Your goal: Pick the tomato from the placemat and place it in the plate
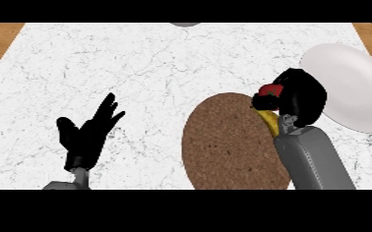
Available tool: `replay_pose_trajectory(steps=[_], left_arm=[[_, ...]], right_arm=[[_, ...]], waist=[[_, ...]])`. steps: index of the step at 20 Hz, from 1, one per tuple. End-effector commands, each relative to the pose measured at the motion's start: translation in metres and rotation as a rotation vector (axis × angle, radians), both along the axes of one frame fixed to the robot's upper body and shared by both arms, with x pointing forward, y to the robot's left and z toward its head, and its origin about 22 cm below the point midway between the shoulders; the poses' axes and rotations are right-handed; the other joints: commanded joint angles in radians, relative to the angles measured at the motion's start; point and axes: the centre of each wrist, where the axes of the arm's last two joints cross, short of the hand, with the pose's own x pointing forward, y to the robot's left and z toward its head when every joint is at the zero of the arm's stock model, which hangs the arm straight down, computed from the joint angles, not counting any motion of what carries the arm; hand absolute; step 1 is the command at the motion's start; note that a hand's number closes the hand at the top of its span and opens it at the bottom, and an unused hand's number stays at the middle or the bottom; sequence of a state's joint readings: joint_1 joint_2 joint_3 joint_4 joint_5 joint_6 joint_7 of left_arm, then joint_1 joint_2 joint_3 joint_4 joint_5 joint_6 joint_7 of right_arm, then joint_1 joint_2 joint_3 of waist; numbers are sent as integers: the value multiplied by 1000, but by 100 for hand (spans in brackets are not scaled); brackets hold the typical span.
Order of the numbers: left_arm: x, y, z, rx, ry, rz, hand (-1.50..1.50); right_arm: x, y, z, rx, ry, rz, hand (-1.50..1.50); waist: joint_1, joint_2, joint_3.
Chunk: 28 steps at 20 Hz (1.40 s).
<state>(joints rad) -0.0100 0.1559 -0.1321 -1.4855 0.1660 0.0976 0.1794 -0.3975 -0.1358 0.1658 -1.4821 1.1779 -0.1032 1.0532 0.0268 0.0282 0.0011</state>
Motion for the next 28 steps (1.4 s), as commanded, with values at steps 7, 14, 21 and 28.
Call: replay_pose_trajectory(steps=[7,14,21,28], left_arm=[[3,-15,0,2,28,-77,0],[8,-18,1,14,24,-107,0],[3,-22,-6,8,60,-96,0],[4,-13,-6,9,58,-56,0]], right_arm=[[64,-71,81,-125,-329,-613,150],[75,-100,116,-151,-538,-850,150],[75,-124,102,-238,-626,-990,150],[58,-160,52,-361,-619,-1104,150]], waist=[[88,33,-4],[102,31,-1],[89,26,2],[49,15,4]])
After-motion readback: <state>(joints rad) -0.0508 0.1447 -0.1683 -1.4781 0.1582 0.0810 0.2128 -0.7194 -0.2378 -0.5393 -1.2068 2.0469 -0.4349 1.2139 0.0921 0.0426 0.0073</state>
